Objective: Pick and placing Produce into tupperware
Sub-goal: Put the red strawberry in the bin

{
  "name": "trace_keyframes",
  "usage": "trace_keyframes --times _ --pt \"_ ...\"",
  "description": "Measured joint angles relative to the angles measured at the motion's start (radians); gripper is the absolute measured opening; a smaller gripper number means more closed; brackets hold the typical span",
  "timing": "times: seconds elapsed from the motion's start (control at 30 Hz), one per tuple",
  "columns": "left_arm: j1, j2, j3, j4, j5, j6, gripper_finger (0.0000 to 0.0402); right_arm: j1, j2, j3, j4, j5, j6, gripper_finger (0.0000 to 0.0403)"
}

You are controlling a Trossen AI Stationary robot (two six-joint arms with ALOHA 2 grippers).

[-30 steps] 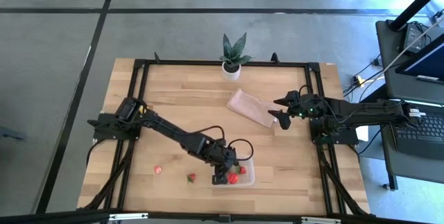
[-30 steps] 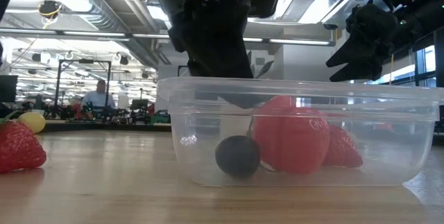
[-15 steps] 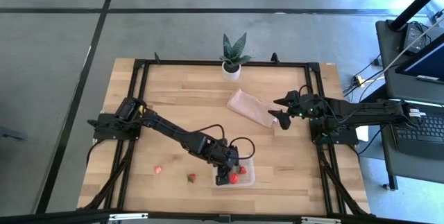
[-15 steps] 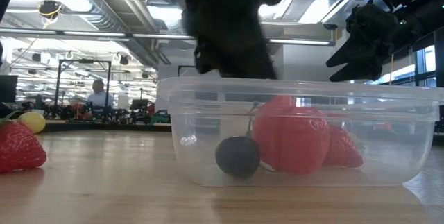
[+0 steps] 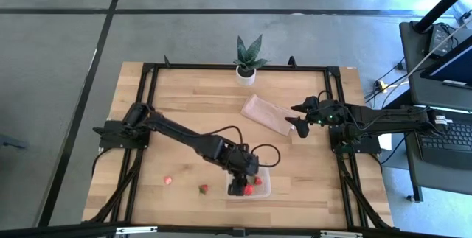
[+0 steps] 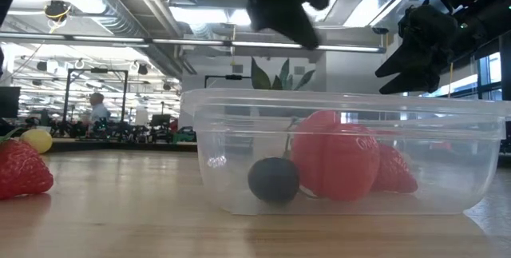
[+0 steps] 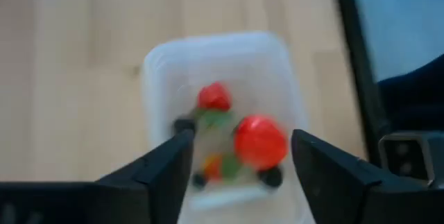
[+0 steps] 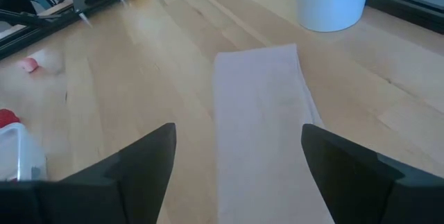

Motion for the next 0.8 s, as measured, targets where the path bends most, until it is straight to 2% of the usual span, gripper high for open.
trace_keyframes --times 0.2,0.4,0.5,0.6,0.67,0.8 --pt "0.007 0.0 0.11 -0.335 0.038 -0.023 0.0278 0.0 0.0 0.0 0.0 0.0 0.002 0.0312" --pt "-0.042 -0.001 0.138 -0.506 0.099 -0.113 0.0281 0.0 0.0 0.0 0.0 0.0 0.007 0.0312" --pt "-0.067 -0.001 0.139 -0.615 0.129 -0.234 0.0281 0.0 0.0 0.0 0.001 0.0 0.008 0.0312" --pt "-0.087 -0.001 0.139 -0.737 0.115 -0.371 0.028 0.0 0.0 0.0 0.001 0.0 0.007 0.0312" --pt "-0.099 -0.001 0.138 -0.777 0.077 -0.457 0.0277 0.0 0.0 0.0 0.001 0.0 0.008 0.0312" --pt "-0.114 -0.002 0.091 -0.731 0.064 -0.561 0.0268 0.0 0.0 0.0 0.002 0.0 0.009 0.0312"
